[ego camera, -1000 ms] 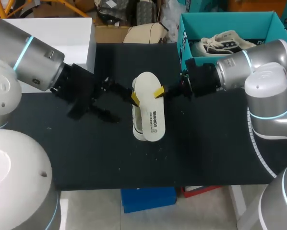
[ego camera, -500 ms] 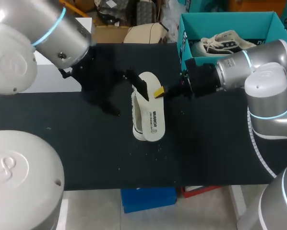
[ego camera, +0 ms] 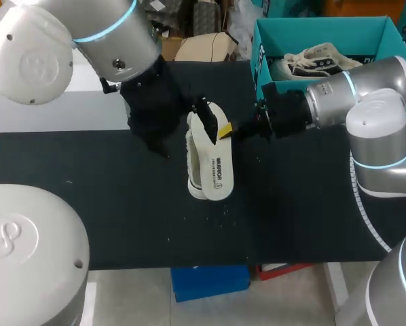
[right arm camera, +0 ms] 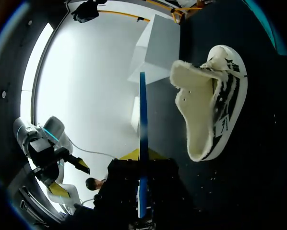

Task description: Take the shoe out of the shoebox, open the shoe tongue, remove and reinsert the insole, then place the shoe into the shoebox

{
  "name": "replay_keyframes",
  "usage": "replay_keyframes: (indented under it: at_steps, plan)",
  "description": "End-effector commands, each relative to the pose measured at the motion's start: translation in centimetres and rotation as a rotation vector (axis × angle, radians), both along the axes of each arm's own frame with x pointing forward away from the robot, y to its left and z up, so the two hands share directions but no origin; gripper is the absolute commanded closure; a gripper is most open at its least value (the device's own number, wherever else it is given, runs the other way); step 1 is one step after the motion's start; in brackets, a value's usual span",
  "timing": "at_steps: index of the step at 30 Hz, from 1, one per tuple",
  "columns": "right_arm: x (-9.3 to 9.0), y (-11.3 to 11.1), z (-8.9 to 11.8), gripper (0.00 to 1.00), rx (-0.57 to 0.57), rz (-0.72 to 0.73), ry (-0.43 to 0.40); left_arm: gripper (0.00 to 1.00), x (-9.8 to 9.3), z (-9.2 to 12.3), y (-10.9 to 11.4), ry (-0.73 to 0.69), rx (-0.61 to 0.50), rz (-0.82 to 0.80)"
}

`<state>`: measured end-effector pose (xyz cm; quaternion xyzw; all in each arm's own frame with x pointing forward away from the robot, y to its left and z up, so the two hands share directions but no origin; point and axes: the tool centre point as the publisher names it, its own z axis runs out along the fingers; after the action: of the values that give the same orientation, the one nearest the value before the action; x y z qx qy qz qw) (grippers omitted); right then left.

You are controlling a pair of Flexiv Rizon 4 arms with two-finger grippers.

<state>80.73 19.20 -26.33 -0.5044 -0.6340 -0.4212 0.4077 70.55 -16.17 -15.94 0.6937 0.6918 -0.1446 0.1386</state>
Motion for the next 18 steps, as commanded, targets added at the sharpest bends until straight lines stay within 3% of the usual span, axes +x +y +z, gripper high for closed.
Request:
replay_keyframes:
  at_steps: [1,5,18]
  plan:
    - [0.0,0.1,0.0,1.00,-0.001,-0.002,0.000,0.00,0.4,-0.5,-1.2,-0.011,0.068,0.004]
    - [0.0,0.1,0.0,1.00,-0.001,-0.002,0.000,0.00,0.6,-0.8,-1.8,-0.029,0.124,0.026]
    - [0.0,0.1,0.0,1.00,-0.001,-0.002,0.000,0.00,1.6,-2.3,-3.6,-0.033,0.165,0.007]
